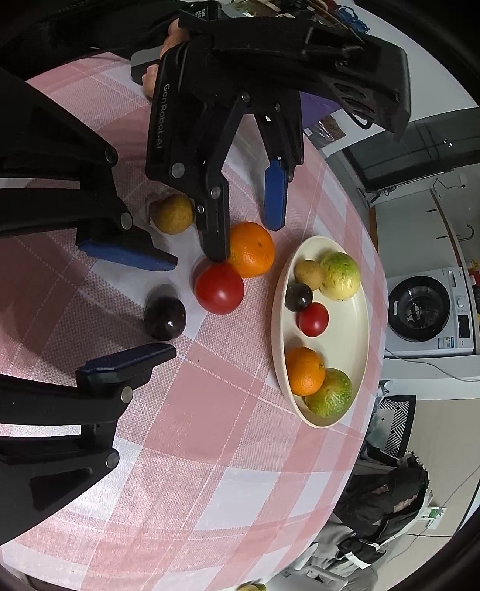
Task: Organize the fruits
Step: 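Close the left tool on the orange mandarin while the right tool grasps the dark plum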
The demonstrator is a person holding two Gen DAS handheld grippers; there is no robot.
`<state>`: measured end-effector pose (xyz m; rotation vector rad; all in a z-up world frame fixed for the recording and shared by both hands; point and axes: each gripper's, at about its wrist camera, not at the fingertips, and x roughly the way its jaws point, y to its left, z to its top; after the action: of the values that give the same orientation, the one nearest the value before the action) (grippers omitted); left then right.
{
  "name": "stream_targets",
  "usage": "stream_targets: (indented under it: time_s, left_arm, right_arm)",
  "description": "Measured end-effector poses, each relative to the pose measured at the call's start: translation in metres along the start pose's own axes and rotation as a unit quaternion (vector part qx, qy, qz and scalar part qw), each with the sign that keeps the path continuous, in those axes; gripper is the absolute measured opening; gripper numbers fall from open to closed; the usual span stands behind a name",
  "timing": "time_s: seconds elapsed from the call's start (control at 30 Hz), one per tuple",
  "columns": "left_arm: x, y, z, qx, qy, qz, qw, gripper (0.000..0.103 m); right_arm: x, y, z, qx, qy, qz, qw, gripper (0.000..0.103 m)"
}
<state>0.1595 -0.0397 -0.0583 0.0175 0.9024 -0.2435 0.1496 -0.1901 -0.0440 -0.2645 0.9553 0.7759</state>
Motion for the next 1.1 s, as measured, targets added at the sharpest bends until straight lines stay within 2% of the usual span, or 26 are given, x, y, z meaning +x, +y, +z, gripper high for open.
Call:
stream_targets:
  time_s: [0.13, 0.17, 0.63, 1.1]
  left_arm:
    - [-0.001, -0.001, 0.0, 0.003, -0.007, -0.022, 0.9997, 0.039]
    - [-0.002, -0.003, 0.0, 0.007, -0.008, -0.025, 0.9996, 0.037]
    - [-0.016, -0.001, -0.001, 0.007, -0.03, -0.012, 0.9994, 0.036]
    - [-0.036, 0.002, 0.002, 0.002, -0.055, -0.002, 0.9985, 0.036]
  right_arm:
    - [0.0, 0.001, 0.0, -0.001, 0.001, -0.001, 1.0, 0.043]
    - [0.0, 0.001, 0.0, -0.003, 0.001, -0.001, 1.0, 0.042]
    - [0.0, 0.0, 0.0, -0.008, 0.001, -0.016, 1.0, 0.026]
    - [-0.015, 0.002, 0.005, -0.011, -0.028, -0.017, 0.999, 0.025]
